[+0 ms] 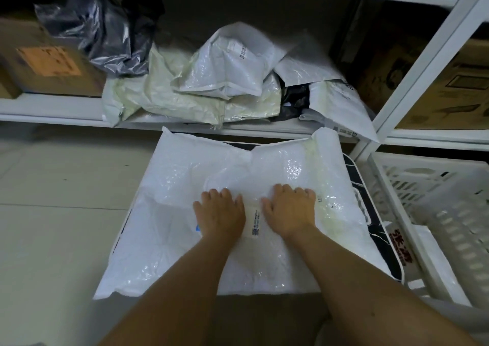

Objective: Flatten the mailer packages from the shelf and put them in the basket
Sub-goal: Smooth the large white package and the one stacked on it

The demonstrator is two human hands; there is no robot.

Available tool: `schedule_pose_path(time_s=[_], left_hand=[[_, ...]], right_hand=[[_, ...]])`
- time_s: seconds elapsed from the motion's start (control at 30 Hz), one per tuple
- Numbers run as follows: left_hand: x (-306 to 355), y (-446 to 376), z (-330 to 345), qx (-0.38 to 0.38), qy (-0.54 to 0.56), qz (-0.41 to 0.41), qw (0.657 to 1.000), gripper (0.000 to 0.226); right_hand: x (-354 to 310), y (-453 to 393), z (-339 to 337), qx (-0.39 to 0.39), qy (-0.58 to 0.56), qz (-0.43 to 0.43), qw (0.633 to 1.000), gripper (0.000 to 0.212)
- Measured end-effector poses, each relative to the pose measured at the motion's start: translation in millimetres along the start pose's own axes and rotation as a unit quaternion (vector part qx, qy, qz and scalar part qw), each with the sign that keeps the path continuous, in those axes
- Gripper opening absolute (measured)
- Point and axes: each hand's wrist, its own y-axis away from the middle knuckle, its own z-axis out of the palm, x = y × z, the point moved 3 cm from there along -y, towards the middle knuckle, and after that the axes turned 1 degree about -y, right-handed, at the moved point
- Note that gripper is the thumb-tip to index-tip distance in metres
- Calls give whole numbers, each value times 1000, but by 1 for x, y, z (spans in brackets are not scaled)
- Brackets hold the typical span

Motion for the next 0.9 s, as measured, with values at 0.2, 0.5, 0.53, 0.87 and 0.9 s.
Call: schedule_pose_path(time_s=[0.2, 0.5, 0.53, 0.87, 0.9], left_hand=[[24, -37, 14, -40, -44, 158, 986, 62], [15, -54, 43, -168, -83, 107, 977, 65], [17, -56, 42, -175, -76, 97, 977, 65], [19, -72, 32, -111, -80, -2, 991, 64], [18, -77, 28, -83, -66, -14, 994, 61]], right_hand=[[2, -41, 4, -13, -2, -27, 1000, 58], [20, -47, 50, -201, -38, 30, 978, 69], [21, -49, 49, -206, -44, 33, 977, 69], [28, -65, 34, -113, -22, 79, 990, 65], [29, -68, 32, -97, -18, 88, 991, 62]])
